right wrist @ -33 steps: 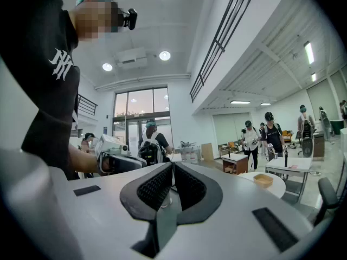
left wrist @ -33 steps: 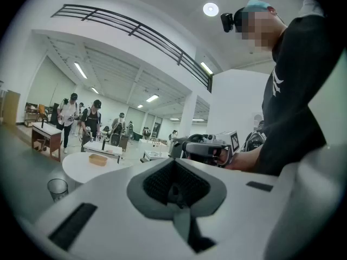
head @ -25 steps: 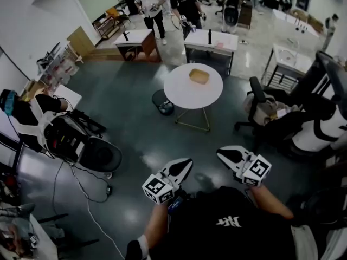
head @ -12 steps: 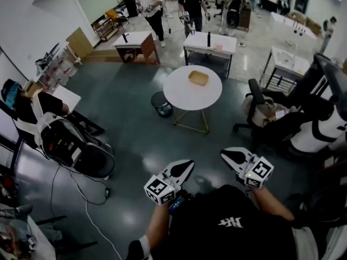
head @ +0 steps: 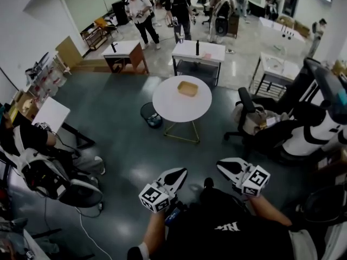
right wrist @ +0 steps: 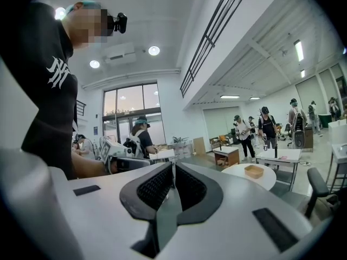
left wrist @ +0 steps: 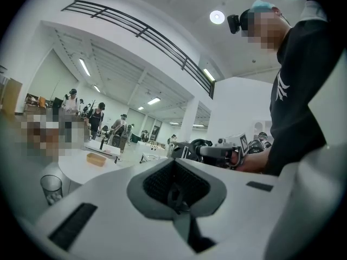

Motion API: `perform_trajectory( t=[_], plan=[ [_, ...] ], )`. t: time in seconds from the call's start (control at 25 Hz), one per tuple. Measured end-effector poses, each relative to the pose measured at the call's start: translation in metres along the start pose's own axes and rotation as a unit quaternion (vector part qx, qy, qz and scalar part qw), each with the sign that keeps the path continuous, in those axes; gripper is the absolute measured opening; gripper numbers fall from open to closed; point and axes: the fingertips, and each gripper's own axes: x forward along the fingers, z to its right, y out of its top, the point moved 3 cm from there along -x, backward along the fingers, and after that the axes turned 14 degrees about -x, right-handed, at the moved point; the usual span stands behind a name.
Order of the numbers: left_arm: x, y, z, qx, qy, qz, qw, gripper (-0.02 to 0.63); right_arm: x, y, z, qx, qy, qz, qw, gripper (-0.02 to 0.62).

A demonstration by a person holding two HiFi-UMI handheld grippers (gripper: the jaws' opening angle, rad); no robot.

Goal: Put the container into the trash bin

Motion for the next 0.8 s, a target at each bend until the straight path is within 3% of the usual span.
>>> perform_trajectory(
  t=[0.24,0.44,0.8],
  plan=[
    [0.030,0.021,-0.019,0.005,0.001,-0.013,0.9999,0.003,0.019,0.000,0.040,0.005,0.006,0.007,1.000,0.043],
    [0.051,0.040,-0.043,0.016,0.022,-0.047,0.9985,0.003,0.051,-0.003,0.082,0.007,0.016,0.027,0.999,0.043],
    [0.112,0.109,-0.072,0.044,0.041,-0.038,0.9975,0.003,0.080,0.006,0.171,0.018,0.028,0.038,0.999,0.043]
  ],
)
